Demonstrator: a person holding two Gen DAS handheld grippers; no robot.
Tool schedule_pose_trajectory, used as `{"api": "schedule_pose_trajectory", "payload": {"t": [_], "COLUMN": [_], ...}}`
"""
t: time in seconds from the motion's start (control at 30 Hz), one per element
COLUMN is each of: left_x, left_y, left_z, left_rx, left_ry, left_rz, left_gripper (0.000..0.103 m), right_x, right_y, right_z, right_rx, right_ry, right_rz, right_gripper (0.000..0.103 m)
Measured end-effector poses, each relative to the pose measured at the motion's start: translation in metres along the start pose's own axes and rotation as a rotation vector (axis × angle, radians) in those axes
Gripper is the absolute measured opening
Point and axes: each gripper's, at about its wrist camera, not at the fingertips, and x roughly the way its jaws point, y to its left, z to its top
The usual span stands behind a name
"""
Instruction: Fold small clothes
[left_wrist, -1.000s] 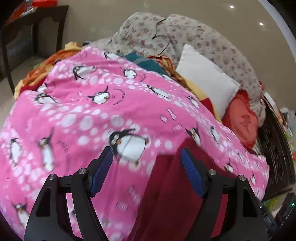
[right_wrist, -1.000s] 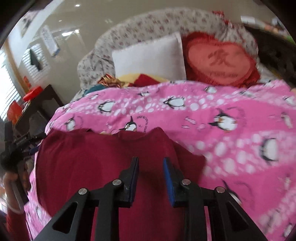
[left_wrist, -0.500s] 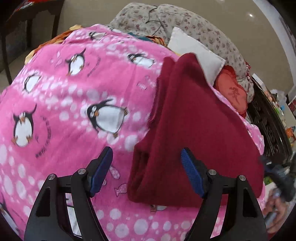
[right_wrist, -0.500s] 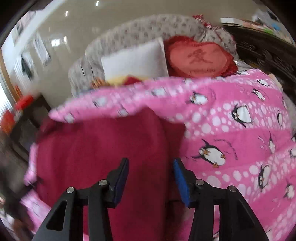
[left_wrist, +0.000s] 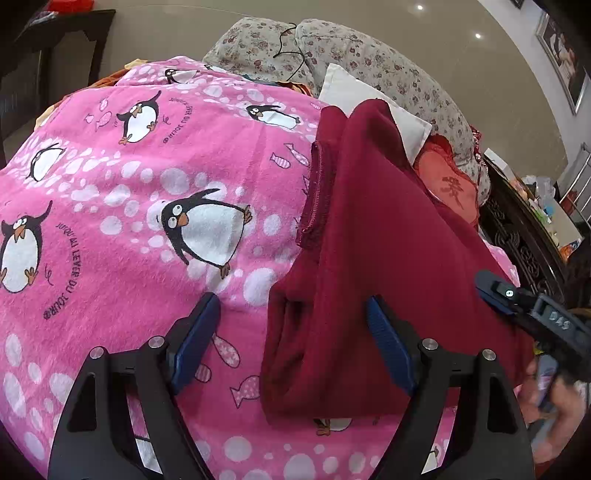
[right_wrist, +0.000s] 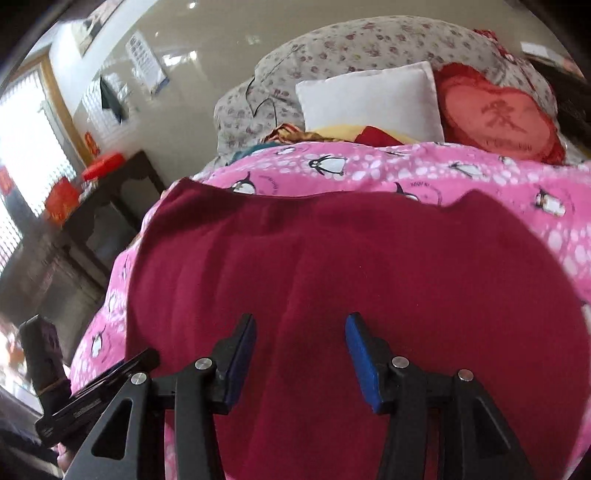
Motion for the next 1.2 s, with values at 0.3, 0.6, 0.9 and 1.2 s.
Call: {"api": "schedule_pose_trajectory", "payload": {"t": [0.3, 0.6, 0.9, 1.2], "left_x": [0.003, 0.004, 0.004, 0.005], "left_y": [-0.007, -0.007, -0.007, -0.005], "left_z": [-0.002, -0.003, -0.003, -0.002], "left_rx": [0.033, 0.029, 0.03, 0.026], "left_ry": [-0.014, -0.012, -0.012, 0.0], "left_rz": [0.044, 0.042, 0.042, 0.025], "left_gripper": [0.082, 0.082, 0.083, 0.085], "right_x": [-0.006, -0.01, -0.015, -0.008], "right_y": [0.004, 0.005, 0.013, 0.027], "right_z": [-0.017, -0.024, -0.027, -0.018], "right_rx": [-0.088, -0.055, -0.103, -0.122], "right_ry": [-0.091, -0.124, -0.16, -0.098], "right_rz": [-0.011, 0.014, -0.123, -0.081], "right_gripper": [0.049, 0.058, 0.058, 0.064]}}
